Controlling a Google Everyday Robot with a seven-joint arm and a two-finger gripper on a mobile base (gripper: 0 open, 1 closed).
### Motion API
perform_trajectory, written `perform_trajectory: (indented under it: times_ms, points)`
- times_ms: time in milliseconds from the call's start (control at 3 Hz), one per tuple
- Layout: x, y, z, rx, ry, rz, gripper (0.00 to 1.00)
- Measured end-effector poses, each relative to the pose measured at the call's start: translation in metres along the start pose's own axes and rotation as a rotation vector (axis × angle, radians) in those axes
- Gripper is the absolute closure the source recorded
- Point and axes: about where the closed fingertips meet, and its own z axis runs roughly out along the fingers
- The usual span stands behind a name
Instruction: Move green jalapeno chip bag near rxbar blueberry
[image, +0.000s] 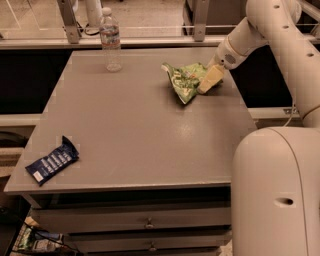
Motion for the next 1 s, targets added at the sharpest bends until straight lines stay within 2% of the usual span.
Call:
perform_trajectory:
  times_ms: [1000]
  points:
    - [-0.0001,0.0000,0.0000,0.000,0.000,0.000,1.00]
